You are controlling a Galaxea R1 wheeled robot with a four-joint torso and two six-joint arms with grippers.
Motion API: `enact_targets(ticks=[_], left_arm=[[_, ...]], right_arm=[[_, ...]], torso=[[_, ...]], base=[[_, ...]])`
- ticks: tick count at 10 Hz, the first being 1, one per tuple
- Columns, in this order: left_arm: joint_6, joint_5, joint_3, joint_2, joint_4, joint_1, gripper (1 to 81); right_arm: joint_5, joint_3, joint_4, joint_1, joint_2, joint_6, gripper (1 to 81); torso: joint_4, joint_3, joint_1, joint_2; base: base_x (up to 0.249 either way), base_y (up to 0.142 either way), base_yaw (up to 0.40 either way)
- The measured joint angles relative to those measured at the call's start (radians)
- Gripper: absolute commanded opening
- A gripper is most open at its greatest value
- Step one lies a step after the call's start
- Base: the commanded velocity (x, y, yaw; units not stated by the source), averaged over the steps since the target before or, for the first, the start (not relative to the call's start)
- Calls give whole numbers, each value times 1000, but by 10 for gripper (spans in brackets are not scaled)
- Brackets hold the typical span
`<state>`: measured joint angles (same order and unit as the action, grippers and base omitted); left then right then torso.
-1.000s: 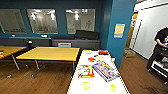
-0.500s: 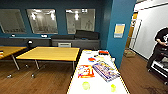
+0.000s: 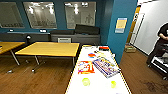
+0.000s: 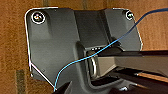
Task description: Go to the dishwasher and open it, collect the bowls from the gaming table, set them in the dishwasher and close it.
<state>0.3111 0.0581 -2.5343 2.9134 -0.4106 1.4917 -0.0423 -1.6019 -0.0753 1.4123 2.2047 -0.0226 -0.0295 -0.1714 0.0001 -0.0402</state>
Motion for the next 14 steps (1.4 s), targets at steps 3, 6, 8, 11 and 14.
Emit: enact_targets(ticks=[3,6,8,11,14], left_arm=[[0,5,-1,1,0,-7,811],[0,11,-2,1,0,-23,811],[0,11,-2,1,0,-24,811],[0,11,-2,1,0,-23,811],[0,11,-4,5,0,-26,811]], right_arm=[[-13,235,-26,-90,-220,-13,811],[-7,354,-85,-253,-361,-21,811],[42,380,-157,-391,-384,-23,811],[154,352,-258,-587,-410,-24,811],[286,292,-328,-761,-433,-26,811]], torso=[[0,-79,1,0],[0,-136,2,1],[0,-144,2,2],[0,-144,2,2],[0,-153,2,2]], base=[[0,0,0],[0,0,0],[0,0,0],[0,0,0],[0,0,0]])
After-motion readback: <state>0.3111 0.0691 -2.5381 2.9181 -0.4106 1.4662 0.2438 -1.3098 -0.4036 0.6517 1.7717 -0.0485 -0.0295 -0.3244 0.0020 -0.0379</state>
